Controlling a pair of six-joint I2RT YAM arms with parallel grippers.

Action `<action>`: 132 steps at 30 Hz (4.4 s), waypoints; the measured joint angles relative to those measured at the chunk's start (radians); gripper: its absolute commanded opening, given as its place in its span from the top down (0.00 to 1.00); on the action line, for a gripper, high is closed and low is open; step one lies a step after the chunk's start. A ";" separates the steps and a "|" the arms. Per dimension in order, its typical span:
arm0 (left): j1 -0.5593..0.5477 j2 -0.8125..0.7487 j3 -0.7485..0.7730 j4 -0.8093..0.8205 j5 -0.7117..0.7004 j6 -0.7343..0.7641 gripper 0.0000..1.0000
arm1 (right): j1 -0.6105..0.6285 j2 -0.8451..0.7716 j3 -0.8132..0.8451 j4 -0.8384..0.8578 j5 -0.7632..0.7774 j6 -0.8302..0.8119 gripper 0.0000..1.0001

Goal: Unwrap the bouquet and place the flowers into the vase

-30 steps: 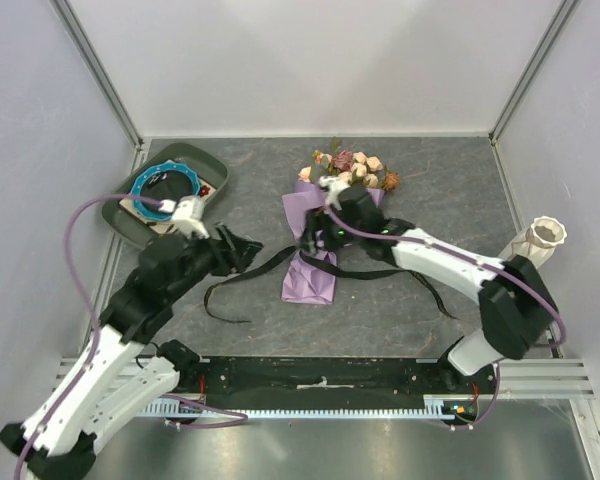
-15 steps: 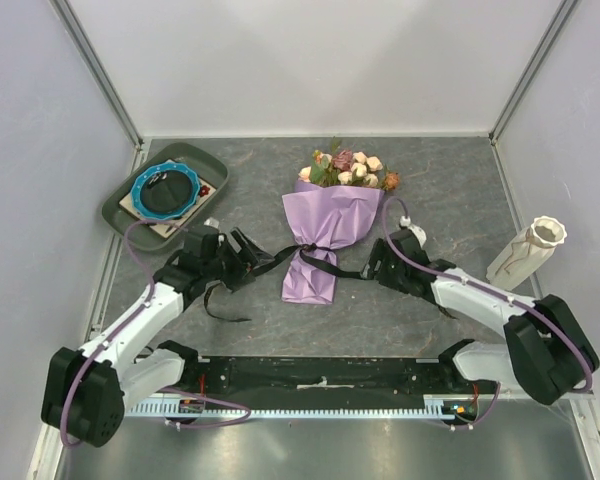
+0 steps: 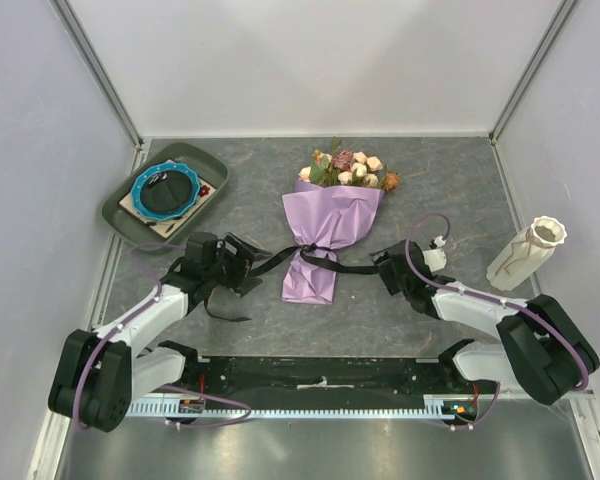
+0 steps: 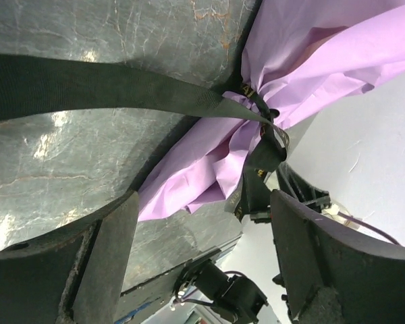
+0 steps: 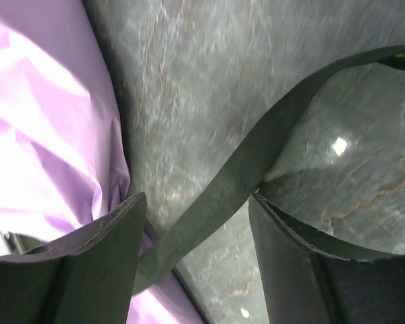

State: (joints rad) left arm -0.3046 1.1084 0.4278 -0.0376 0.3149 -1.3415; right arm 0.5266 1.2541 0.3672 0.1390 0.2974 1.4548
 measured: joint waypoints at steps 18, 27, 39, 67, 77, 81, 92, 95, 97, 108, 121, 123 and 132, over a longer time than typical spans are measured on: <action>0.018 -0.105 0.190 -0.575 -0.364 0.182 0.21 | -0.056 0.228 0.312 -0.409 0.367 -0.089 0.18; 0.133 0.080 0.292 -0.711 -0.462 0.255 0.20 | -0.079 0.332 0.377 -0.451 0.426 -0.178 1.00; 0.203 0.089 0.193 -0.692 -0.460 0.257 0.15 | 0.267 0.025 0.586 -0.313 0.408 -0.669 1.00; 0.186 -0.165 0.476 -0.275 -0.062 0.499 0.98 | 0.343 -0.155 0.720 -0.081 -0.339 -1.020 1.00; -0.014 0.067 0.748 -0.204 0.064 0.526 0.98 | 0.349 -0.253 0.607 -0.138 -0.634 -1.109 1.00; -0.132 0.201 0.893 -0.172 0.127 0.528 0.98 | 0.394 -0.150 0.582 -0.079 -0.713 -1.090 1.00; -0.212 0.261 0.961 -0.170 0.292 0.520 0.98 | 0.481 0.156 0.500 0.170 -0.577 -1.095 1.00; -0.217 0.227 0.961 -0.172 0.321 0.513 0.98 | 0.502 0.247 0.512 0.309 -0.504 -1.111 0.74; -0.220 0.200 0.965 -0.179 0.330 0.511 0.98 | 0.533 0.333 0.565 0.365 -0.453 -1.122 0.53; -0.219 0.195 0.988 -0.245 0.351 0.516 0.98 | 0.585 0.324 0.553 0.293 -0.312 -1.141 0.14; -0.221 0.082 0.717 -0.267 0.333 0.611 0.98 | 0.451 -0.361 0.172 -0.143 -0.097 -1.073 0.07; -0.222 0.029 0.657 -0.302 0.275 0.626 0.98 | 0.356 -0.398 0.172 -0.168 -0.105 -1.058 0.16; -0.221 -0.184 0.441 -0.487 -0.114 0.637 0.98 | 0.163 0.003 0.336 -0.178 -0.237 -1.182 0.67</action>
State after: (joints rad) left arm -0.5259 0.9241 0.8688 -0.5243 0.2005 -0.7040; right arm 0.6891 1.2575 0.7036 -0.0391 0.0605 0.2729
